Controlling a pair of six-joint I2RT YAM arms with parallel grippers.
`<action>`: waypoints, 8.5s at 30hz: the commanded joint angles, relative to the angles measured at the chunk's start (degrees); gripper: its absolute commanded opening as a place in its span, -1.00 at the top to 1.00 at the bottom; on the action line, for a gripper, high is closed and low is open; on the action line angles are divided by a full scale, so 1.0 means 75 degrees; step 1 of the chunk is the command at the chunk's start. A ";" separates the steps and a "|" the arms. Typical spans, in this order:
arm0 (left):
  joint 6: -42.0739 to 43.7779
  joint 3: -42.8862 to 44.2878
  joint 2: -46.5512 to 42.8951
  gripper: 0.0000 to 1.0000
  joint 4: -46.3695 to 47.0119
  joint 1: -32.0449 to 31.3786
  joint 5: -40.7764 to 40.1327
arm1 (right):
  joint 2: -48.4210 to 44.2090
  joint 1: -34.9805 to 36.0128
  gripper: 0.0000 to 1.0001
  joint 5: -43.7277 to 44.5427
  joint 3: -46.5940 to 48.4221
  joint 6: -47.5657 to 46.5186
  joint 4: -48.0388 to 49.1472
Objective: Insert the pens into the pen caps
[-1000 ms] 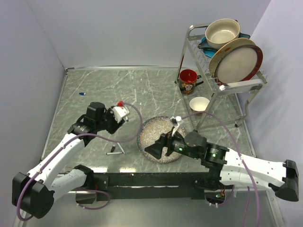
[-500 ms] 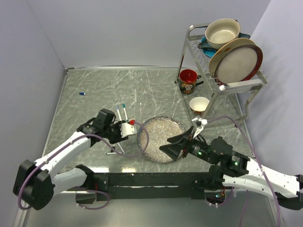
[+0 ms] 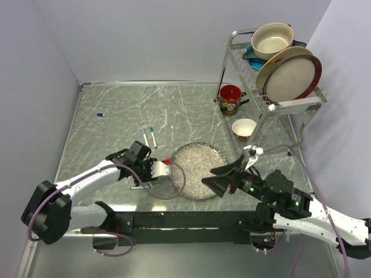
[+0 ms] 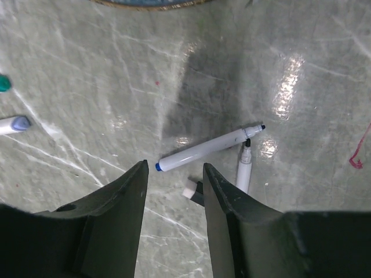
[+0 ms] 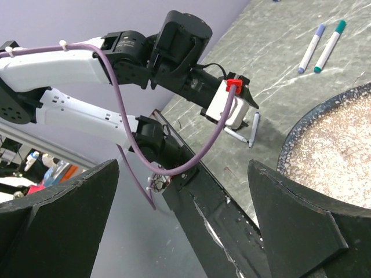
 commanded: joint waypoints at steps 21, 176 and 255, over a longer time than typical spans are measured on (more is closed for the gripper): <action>0.0214 -0.0119 0.0870 0.17 0.0545 -0.0310 -0.0524 | -0.0298 0.0051 -1.00 0.0066 0.0020 0.0056 0.0065; -1.2057 0.4460 0.0925 -0.92 0.1306 0.3661 -0.5573 | 0.2000 0.0696 1.00 0.0148 0.0196 -0.1995 0.3475; -0.6607 0.7263 0.7467 -0.07 0.2022 0.6265 -0.1508 | 0.0546 0.0696 1.00 0.0347 -0.0484 -0.2464 0.3182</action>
